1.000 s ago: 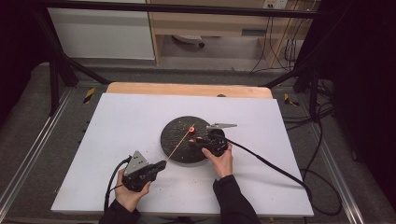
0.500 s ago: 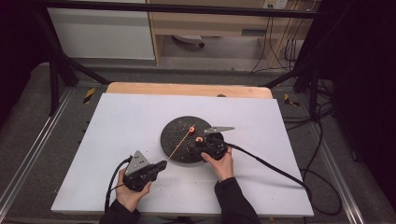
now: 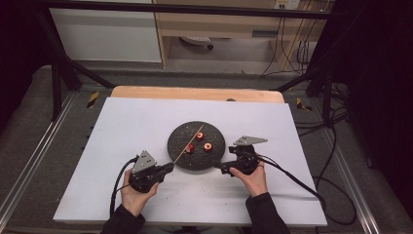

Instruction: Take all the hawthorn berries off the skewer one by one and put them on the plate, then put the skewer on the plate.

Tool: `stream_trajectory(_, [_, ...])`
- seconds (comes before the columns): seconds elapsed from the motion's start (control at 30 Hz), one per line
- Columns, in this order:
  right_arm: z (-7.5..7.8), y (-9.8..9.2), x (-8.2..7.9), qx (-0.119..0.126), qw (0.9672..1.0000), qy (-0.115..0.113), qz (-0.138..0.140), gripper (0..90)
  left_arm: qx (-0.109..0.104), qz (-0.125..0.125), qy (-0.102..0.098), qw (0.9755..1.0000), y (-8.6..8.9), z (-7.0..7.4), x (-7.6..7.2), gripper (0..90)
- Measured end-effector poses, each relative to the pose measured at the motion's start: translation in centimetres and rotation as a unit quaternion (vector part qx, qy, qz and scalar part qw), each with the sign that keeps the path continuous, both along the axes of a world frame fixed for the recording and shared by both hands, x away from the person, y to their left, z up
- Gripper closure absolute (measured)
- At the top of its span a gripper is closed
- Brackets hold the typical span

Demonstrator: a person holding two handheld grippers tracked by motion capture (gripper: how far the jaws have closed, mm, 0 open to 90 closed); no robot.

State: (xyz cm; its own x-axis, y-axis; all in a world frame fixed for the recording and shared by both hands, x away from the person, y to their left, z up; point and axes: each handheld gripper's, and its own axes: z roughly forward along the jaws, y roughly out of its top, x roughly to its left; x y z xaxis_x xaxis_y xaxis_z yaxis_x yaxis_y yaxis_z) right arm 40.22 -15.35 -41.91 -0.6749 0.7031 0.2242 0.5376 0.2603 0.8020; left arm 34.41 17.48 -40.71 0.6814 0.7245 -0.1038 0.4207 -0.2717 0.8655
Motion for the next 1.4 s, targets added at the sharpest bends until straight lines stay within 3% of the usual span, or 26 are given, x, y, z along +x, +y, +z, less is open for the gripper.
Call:
stream_trajectory(0.47, [-1.8,-5.0,-2.7,-0.014,0.9997,-0.012,-0.015,1.5,0.022,0.010,0.016,0.9996,-1.3,1.1,2.9,88.3])
stream_trajectory(0.87, [-2.7,-6.2,-3.4,-0.027,0.9995,-0.006,-0.017,1.5,0.048,0.029,0.046,0.9974,-2.5,0.8,5.7,88.3])
stream_trajectory(1.1, [-2.7,-6.5,-3.8,-0.019,0.9997,-0.007,-0.016,1.6,0.075,0.048,0.073,0.9933,-3.1,-0.4,7.1,88.3])
stream_trajectory(1.4, [-2.8,-6.6,-3.8,-0.016,0.9997,-0.005,-0.015,1.9,0.105,0.071,0.094,0.9875,-3.7,-1.9,8.4,88.2])
